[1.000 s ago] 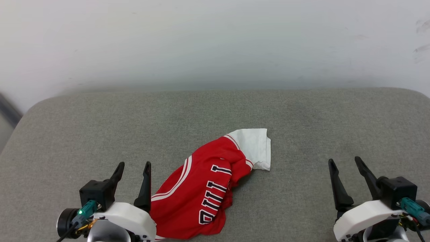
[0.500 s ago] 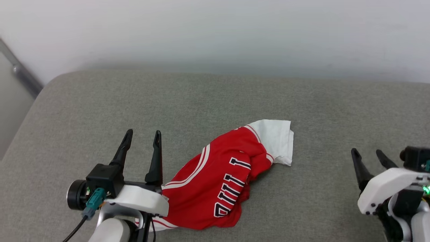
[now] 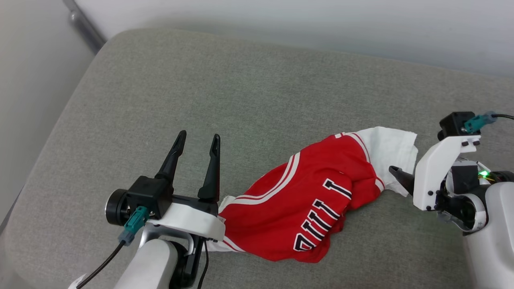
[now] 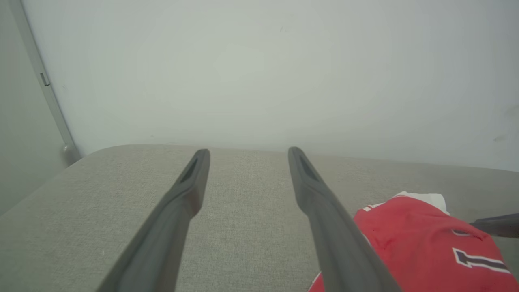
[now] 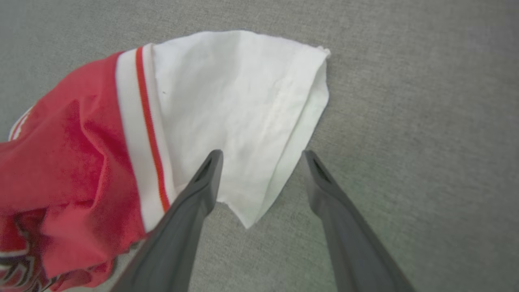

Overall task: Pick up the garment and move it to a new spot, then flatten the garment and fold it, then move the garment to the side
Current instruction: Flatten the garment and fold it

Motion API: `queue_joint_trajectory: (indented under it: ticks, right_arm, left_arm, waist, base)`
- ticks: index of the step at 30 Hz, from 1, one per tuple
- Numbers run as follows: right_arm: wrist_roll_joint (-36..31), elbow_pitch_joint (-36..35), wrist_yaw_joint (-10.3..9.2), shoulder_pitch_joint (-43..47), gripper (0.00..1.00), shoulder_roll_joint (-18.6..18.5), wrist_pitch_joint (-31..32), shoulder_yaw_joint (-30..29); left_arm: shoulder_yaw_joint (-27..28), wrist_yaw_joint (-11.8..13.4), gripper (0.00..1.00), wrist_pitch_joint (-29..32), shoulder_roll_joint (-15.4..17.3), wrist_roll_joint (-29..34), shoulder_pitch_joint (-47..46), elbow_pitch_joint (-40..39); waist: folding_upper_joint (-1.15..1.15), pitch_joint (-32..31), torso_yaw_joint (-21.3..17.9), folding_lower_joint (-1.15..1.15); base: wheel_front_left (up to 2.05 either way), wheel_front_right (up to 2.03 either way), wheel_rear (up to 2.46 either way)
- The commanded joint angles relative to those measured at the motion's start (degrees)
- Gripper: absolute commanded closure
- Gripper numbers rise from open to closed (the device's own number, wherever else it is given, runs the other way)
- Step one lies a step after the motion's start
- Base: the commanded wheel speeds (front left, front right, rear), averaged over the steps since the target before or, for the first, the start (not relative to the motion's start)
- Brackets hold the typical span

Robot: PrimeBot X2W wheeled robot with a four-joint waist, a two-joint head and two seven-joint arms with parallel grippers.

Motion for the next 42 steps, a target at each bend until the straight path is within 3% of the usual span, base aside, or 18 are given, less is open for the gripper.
queue_joint_trajectory:
  ticks: [1, 9, 10, 11, 12, 17, 19, 24, 27, 33, 39, 40, 41, 42]
  right_arm:
    - [0.32, 0.95, -0.02, -1.36, 0.00, -0.55, 0.54, 0.68]
    - [1.95, 13.29, -0.02, -2.60, 0.00, -0.47, 4.09, 2.19]
    - [2.25, 14.59, -0.02, -2.29, 0.27, -0.19, 4.83, 2.33]
    - [2.69, 15.46, -0.02, -2.16, 0.78, -0.03, 5.44, 2.75]
    - [3.05, 15.99, -0.02, -2.17, 1.00, 0.00, 5.53, 2.92]
    - [3.32, 12.97, -0.01, -6.07, 1.00, -1.61, 0.94, 4.61]
    - [2.25, 8.26, -0.02, -8.29, 1.00, -4.15, -3.27, 6.14]
    - [0.41, -0.07, -0.02, -5.96, 1.00, -7.02, -6.54, 4.92]
    - [-1.49, -6.25, -0.02, -1.51, 1.00, -7.58, -6.82, 1.25]
    - [-3.90, -15.43, -0.02, 14.57, 1.00, -3.84, -4.67, -9.08]
    - [-4.68, -15.21, -0.02, 30.16, 1.00, 4.41, -3.71, -15.10]
    - [-4.87, -14.38, -0.02, 31.48, 0.90, 5.12, -4.72, -15.50]
    - [-4.87, -13.30, -0.02, 32.22, 0.60, 5.73, -6.00, -15.80]
    - [-5.17, -12.23, -0.02, 32.79, 0.00, 6.31, -7.51, -15.94]
  left_arm:
    - [-0.05, -0.31, 0.00, -0.42, -0.42, 0.31, -0.94, 0.34]
    - [-0.23, -1.31, 0.00, -0.79, -1.78, 0.52, -1.05, 2.34]
    - [-0.18, -1.32, 0.00, -0.80, -1.86, 0.48, -0.97, 2.51]
    - [-0.09, -1.41, 0.00, -0.83, -1.90, 0.47, -0.89, 2.70]
    - [0.09, -1.41, 0.00, -0.86, -1.93, 0.48, -0.78, 2.85]
    - [1.08, -1.05, 0.00, -0.92, -1.33, 0.61, 0.61, 3.44]
    - [1.63, -0.91, 0.00, -0.94, -0.42, 0.45, 1.65, 4.06]
    - [2.44, -0.58, 0.00, -0.32, 0.69, -0.32, 3.30, 5.01]
    - [2.79, -0.30, 0.00, 0.43, 1.42, -0.86, 4.49, 5.29]
    - [3.31, 0.36, 0.00, 2.08, 2.51, -1.72, 6.59, 5.93]
    - [3.78, 0.66, 0.00, 4.01, 3.55, -2.99, 8.73, 6.66]
    - [3.82, 0.81, 0.00, 4.24, 3.53, -3.12, 8.92, 6.70]
    - [3.87, 0.97, 0.00, 4.45, 3.57, -3.35, 9.22, 6.71]
    - [3.95, 1.04, 0.00, 4.80, 3.72, -3.54, 9.66, 6.70]
  waist:
    - [0.00, 1.79, 1.93, 0.00]
    - [0.00, 2.68, 4.29, 0.00]
    - [0.00, 2.63, 4.42, 0.00]
    - [0.00, 2.56, 4.51, 0.00]
    - [0.00, 2.49, 4.49, 0.00]
    - [0.00, 1.26, 3.03, 0.00]
    - [0.00, -0.57, 0.69, 0.00]
    - [0.00, -3.13, -3.25, 0.00]
    - [0.00, -4.26, -5.91, 0.00]
    - [0.00, -5.98, -9.87, 0.00]
    - [0.00, -7.59, -11.53, 0.00]
    - [0.00, -7.80, -11.66, 0.00]
    - [0.00, -8.08, -11.82, 0.00]
    - [0.00, -8.30, -11.98, 0.00]
  base:
    - [0.00, 0.00, 0.00]
    - [0.00, 0.00, 0.00]
    - [0.00, 0.00, 0.00]
    - [0.00, 0.00, 0.00]
    - [0.00, 0.00, 0.00]
    - [0.00, 0.00, 0.00]
    - [0.00, 0.00, 0.00]
    - [0.00, 0.00, 0.00]
    - [0.00, 0.00, 0.00]
    - [0.00, 0.00, 0.00]
    - [0.00, 0.00, 0.00]
    - [0.00, 0.00, 0.00]
    - [0.00, 0.00, 0.00]
    - [0.00, 0.00, 0.00]
